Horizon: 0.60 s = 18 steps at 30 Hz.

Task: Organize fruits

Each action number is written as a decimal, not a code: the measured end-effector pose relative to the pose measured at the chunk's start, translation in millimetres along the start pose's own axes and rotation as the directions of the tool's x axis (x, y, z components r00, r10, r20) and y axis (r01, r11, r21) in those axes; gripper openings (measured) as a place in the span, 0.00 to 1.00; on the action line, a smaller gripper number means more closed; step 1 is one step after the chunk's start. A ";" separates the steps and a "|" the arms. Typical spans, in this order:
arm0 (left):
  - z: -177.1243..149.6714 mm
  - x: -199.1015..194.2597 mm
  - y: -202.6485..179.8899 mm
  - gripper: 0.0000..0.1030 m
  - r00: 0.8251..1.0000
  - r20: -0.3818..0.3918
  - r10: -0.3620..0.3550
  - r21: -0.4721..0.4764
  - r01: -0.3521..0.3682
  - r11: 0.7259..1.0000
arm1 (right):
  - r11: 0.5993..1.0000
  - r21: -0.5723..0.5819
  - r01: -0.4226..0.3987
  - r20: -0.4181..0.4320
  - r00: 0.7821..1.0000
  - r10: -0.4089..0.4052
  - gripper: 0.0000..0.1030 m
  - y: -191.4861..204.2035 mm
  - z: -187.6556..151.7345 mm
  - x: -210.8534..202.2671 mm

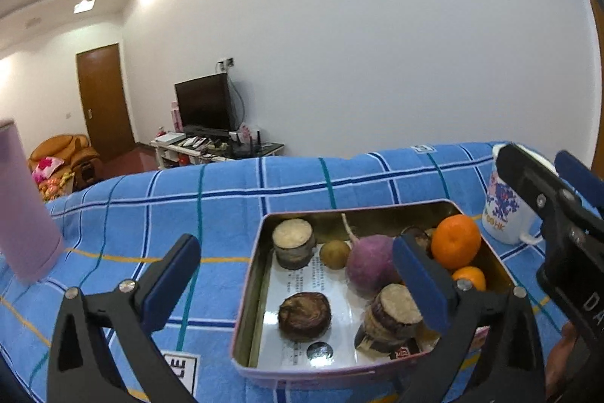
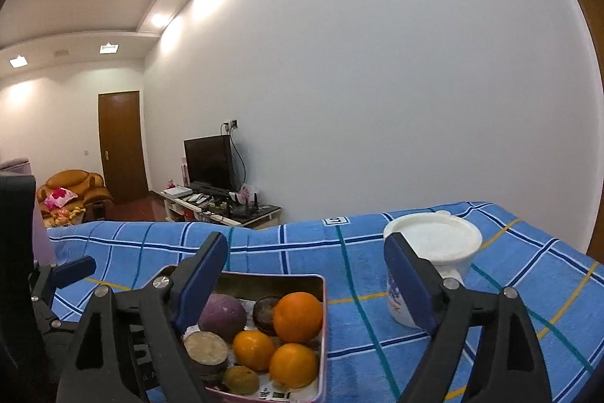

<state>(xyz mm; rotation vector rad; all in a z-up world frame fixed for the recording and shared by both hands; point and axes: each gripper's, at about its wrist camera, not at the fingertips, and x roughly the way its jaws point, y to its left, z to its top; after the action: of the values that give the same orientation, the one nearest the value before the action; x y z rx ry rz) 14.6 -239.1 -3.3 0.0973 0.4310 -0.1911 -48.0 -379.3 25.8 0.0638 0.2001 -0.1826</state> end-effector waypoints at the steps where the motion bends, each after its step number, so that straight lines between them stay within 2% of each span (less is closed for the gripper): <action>1: -1.2 -2.7 2.9 1.00 1.000 0.001 0.002 -0.010 -0.002 1.000 | 1.000 -0.007 0.002 0.003 1.000 -0.002 0.84 1.8 0.0 -1.3; 12: -7.0 -24.6 14.2 1.00 0.998 0.042 0.036 -0.023 -0.035 0.999 | 0.998 -0.056 0.014 0.041 0.999 -0.011 0.84 14.4 -2.8 -24.4; 18: -12.0 -39.4 13.9 1.00 0.997 0.066 0.042 -0.009 -0.041 0.999 | 0.999 -0.045 0.026 0.054 0.998 -0.024 0.84 12.0 -5.5 -41.6</action>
<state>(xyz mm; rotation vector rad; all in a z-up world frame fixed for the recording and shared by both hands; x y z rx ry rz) -22.5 -217.5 3.2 0.0919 0.3630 -0.1515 -86.9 -359.9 29.5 0.0113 0.1517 -0.2042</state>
